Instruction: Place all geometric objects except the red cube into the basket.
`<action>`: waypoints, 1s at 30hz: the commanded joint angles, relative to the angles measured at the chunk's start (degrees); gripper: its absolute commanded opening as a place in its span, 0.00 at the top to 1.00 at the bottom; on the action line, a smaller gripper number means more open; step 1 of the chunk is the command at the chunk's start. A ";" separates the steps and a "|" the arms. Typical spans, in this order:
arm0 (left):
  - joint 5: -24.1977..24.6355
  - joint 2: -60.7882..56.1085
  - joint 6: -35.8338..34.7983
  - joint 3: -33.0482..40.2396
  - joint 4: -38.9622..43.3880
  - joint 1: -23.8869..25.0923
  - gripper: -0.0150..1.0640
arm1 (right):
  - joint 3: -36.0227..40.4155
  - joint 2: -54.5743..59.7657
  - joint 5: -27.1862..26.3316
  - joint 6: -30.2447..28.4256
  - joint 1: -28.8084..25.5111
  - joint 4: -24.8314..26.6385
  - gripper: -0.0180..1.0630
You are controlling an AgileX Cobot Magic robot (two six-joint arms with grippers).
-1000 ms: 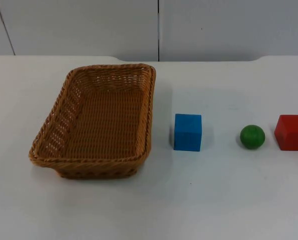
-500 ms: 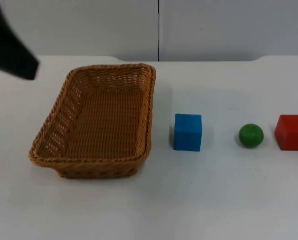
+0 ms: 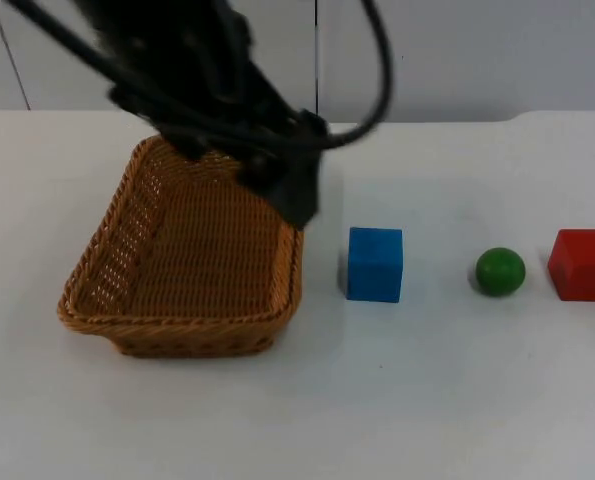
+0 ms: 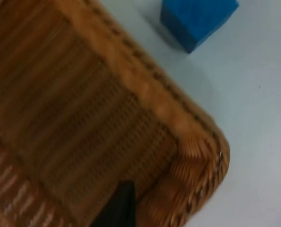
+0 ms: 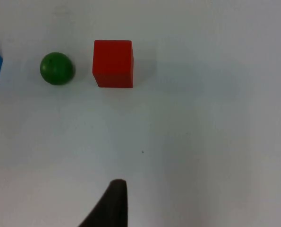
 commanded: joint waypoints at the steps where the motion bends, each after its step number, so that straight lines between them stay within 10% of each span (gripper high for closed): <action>1: -0.40 4.27 -0.72 -3.63 0.79 -1.91 0.04 | -0.34 0.10 -0.96 -0.12 -0.16 0.08 0.01; 19: -8.69 24.71 24.41 -19.51 10.26 -9.52 0.04 | -0.34 0.10 -1.36 -0.12 -0.16 0.20 0.01; 30: -12.55 34.43 26.49 -22.47 16.72 -9.41 0.06 | -0.34 0.10 -1.47 -0.12 -0.16 0.75 0.01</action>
